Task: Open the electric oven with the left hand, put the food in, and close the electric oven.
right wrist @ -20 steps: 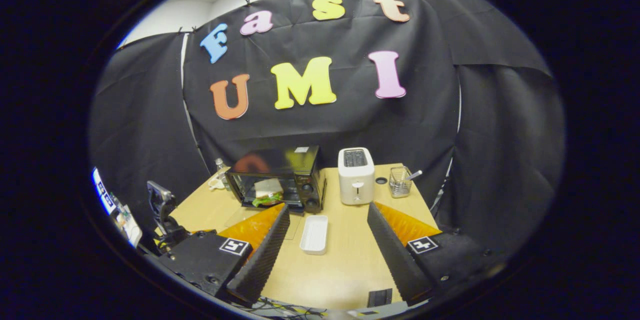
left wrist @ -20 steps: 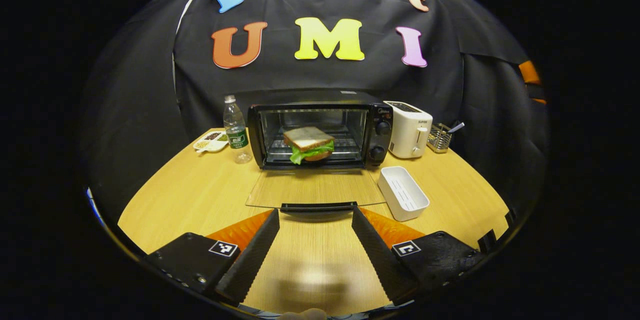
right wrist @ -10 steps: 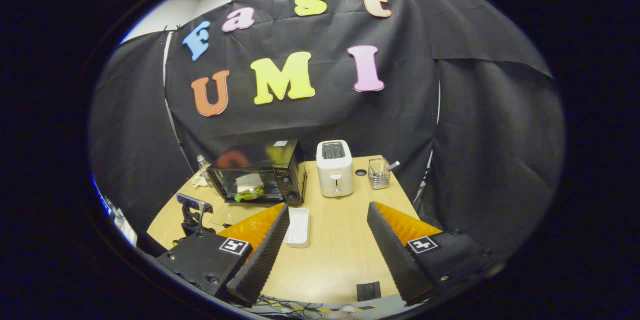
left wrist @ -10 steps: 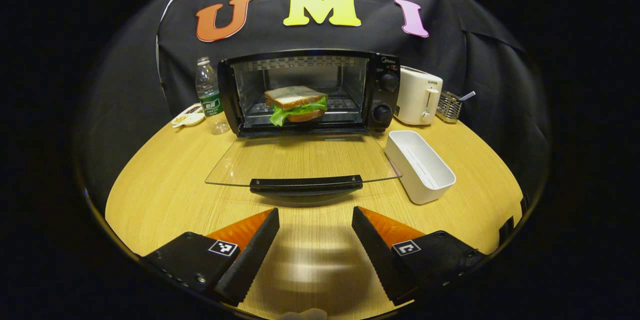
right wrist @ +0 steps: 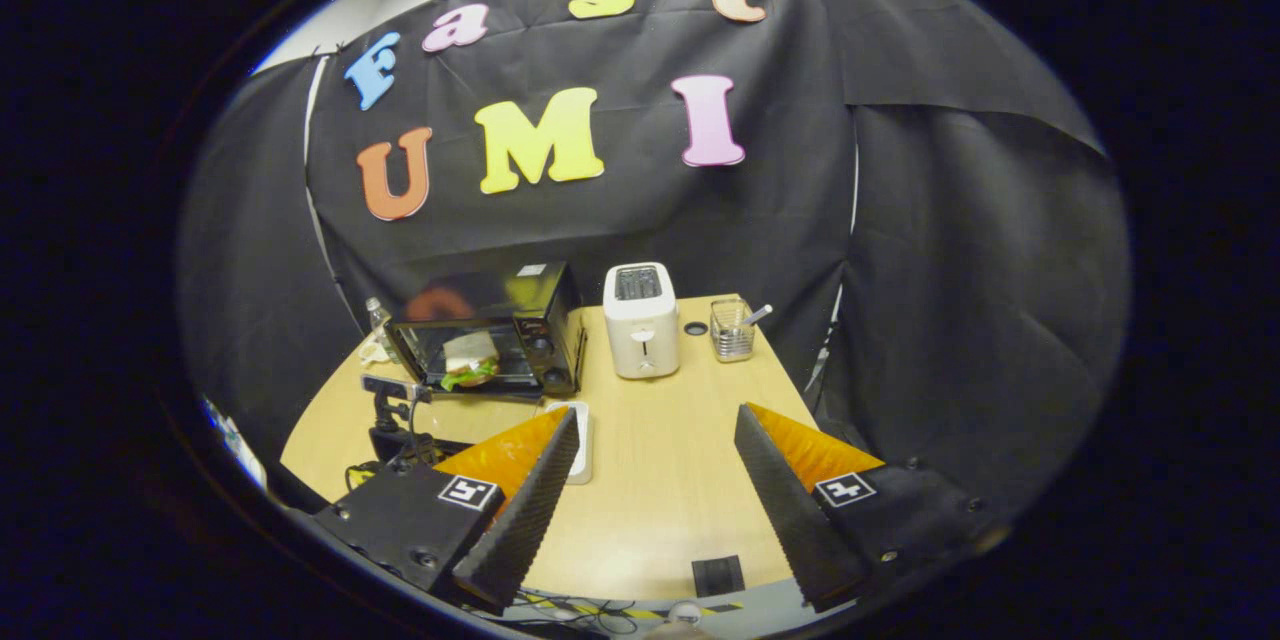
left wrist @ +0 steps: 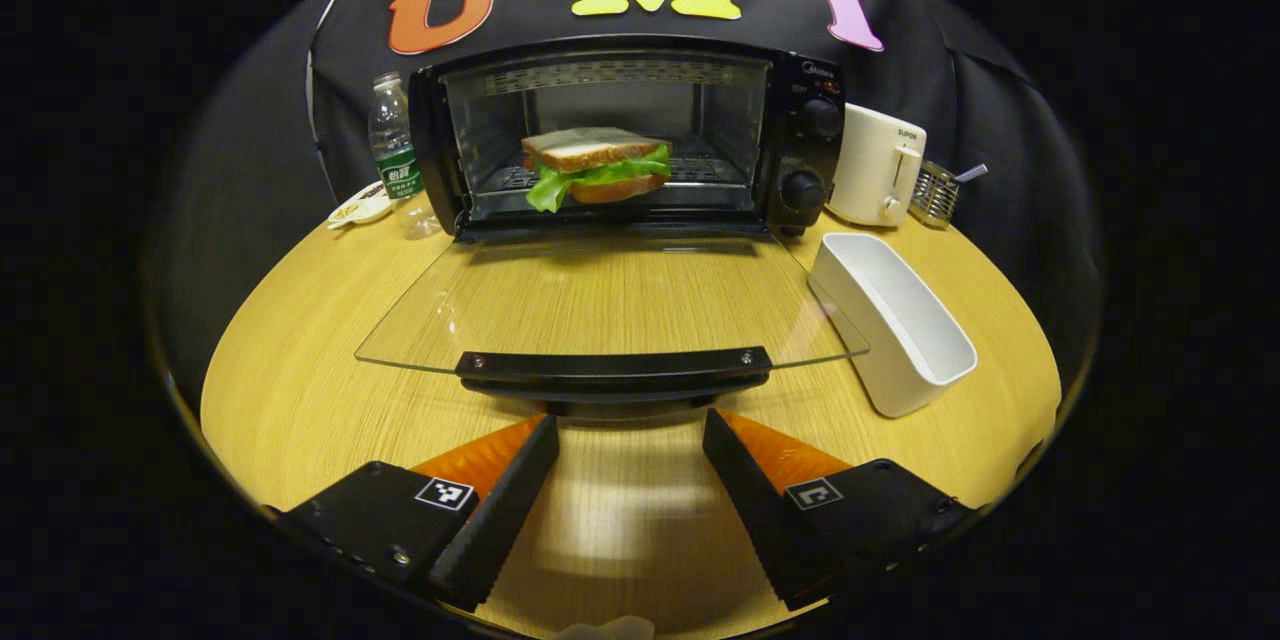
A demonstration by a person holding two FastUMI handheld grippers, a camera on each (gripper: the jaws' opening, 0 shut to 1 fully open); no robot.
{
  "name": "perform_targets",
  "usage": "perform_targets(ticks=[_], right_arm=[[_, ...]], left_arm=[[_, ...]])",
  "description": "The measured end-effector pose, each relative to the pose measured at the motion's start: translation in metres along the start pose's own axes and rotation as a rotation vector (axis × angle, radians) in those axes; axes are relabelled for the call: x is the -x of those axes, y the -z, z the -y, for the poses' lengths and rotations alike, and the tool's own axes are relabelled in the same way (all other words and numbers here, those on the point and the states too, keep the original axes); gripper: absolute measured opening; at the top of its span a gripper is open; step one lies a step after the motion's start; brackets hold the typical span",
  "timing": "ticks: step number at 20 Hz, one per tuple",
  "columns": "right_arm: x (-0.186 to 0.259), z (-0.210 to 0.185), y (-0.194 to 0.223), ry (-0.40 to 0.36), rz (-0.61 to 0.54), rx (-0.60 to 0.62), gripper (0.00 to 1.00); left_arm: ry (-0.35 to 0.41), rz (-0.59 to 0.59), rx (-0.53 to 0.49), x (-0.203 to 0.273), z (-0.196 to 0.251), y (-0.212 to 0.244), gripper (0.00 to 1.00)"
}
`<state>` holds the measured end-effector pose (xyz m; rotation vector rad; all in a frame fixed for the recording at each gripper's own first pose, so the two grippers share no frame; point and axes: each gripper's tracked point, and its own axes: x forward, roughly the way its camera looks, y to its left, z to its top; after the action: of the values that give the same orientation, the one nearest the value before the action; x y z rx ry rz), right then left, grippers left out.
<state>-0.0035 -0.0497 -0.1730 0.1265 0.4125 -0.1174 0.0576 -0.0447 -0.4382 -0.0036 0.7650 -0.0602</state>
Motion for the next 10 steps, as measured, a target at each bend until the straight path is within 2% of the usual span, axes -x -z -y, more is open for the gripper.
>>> perform_targets(ticks=[1,2,10], right_arm=[[0.0,0.0,0.001,0.0,-0.005,0.0,1.0],[-0.002,0.0,0.001,0.001,-0.007,-0.001,1.0],[-0.005,0.0,-0.002,-0.014,-0.003,-0.035,1.0]], left_arm=[[-0.006,-0.017,0.005,-0.001,0.0,0.002,1.0],[-0.009,-0.003,0.004,-0.002,0.001,-0.001,0.96],[-0.02,0.001,0.029,0.008,0.001,-0.014,0.96]])
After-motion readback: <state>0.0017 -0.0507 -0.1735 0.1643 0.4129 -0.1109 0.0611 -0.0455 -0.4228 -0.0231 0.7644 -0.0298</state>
